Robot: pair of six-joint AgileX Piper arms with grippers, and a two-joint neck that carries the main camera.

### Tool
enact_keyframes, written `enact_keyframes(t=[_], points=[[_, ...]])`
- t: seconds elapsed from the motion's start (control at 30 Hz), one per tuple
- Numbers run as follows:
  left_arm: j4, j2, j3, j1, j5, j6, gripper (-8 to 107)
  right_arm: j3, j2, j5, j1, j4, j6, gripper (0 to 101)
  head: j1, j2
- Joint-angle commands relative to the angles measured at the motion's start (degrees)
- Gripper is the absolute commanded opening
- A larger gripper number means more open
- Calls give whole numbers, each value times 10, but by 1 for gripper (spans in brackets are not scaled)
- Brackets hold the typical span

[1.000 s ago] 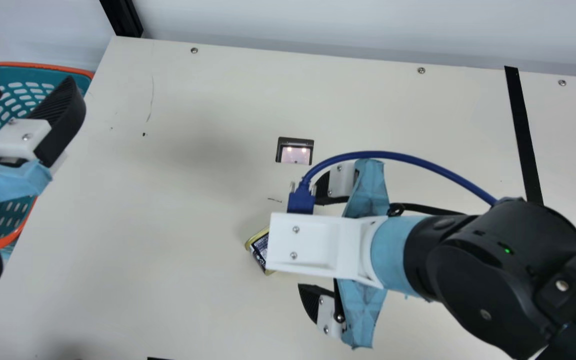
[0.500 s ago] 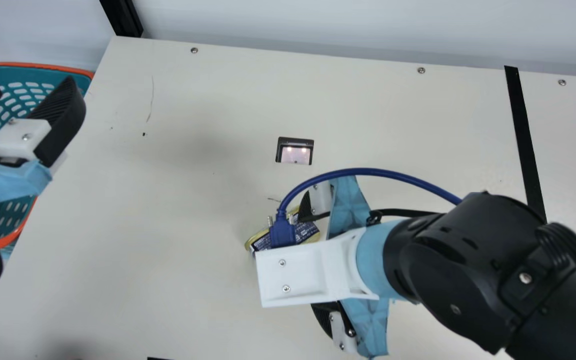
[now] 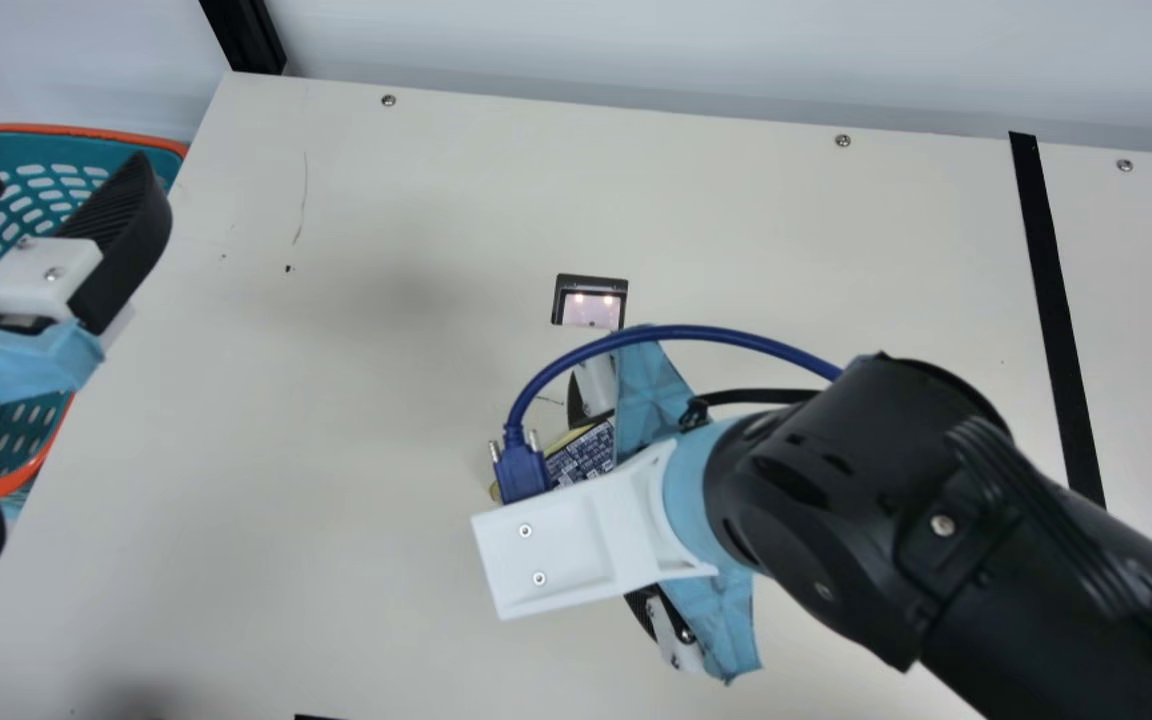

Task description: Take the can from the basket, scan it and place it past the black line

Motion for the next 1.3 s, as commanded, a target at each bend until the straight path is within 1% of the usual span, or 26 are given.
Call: enact_keyframes(t=[0.0, 0.33, 0.6, 0.87, 1.2, 1.23, 1.27], points=[[0, 0, 0, 0, 0, 0, 90, -6, 6, -2, 2, -4, -1, 101, -16, -6], [0, 0, 0, 0, 0, 0, 90, -15, 40, -28, 9, -2, -9, 101, -16, -6], [0, 0, 0, 0, 0, 0, 90, -11, 72, -57, 1, 15, -23, 101, -16, -6], [0, 0, 0, 0, 0, 0, 90, 2, 97, -82, -1, 23, -30, 101, -16, -6], [0, 0, 0, 0, 0, 0, 90, 11, 112, -106, 0, 21, -15, 101, -16, -6], [0, 0, 0, 0, 0, 0, 90, 10, 109, -93, -1, 27, -21, 101, -16, -6], [0, 0, 0, 0, 0, 0, 90, 9, 110, -95, -1, 27, -15, 101, -16, -6]])
